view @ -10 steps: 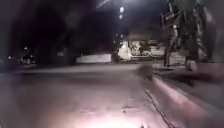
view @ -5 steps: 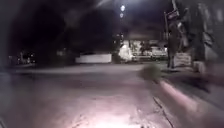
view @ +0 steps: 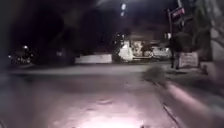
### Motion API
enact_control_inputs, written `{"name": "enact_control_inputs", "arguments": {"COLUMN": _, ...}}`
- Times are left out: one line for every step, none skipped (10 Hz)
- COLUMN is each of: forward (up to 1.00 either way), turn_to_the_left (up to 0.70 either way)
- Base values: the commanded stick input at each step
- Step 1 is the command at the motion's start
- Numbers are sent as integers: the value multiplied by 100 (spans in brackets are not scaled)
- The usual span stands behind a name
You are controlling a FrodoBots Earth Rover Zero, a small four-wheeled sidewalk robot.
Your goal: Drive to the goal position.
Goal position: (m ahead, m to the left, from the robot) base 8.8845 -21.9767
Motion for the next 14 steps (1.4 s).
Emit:
{"name": "enact_control_inputs", "arguments": {"forward": 70, "turn_to_the_left": 0}}
{"name": "enact_control_inputs", "arguments": {"forward": 70, "turn_to_the_left": 0}}
{"name": "enact_control_inputs", "arguments": {"forward": 70, "turn_to_the_left": 0}}
{"name": "enact_control_inputs", "arguments": {"forward": 70, "turn_to_the_left": 0}}
{"name": "enact_control_inputs", "arguments": {"forward": 70, "turn_to_the_left": 0}}
{"name": "enact_control_inputs", "arguments": {"forward": 70, "turn_to_the_left": 0}}
{"name": "enact_control_inputs", "arguments": {"forward": 70, "turn_to_the_left": 0}}
{"name": "enact_control_inputs", "arguments": {"forward": 70, "turn_to_the_left": 0}}
{"name": "enact_control_inputs", "arguments": {"forward": 70, "turn_to_the_left": 0}}
{"name": "enact_control_inputs", "arguments": {"forward": 70, "turn_to_the_left": 0}}
{"name": "enact_control_inputs", "arguments": {"forward": 70, "turn_to_the_left": 0}}
{"name": "enact_control_inputs", "arguments": {"forward": 70, "turn_to_the_left": -4}}
{"name": "enact_control_inputs", "arguments": {"forward": 70, "turn_to_the_left": -23}}
{"name": "enact_control_inputs", "arguments": {"forward": 70, "turn_to_the_left": -29}}
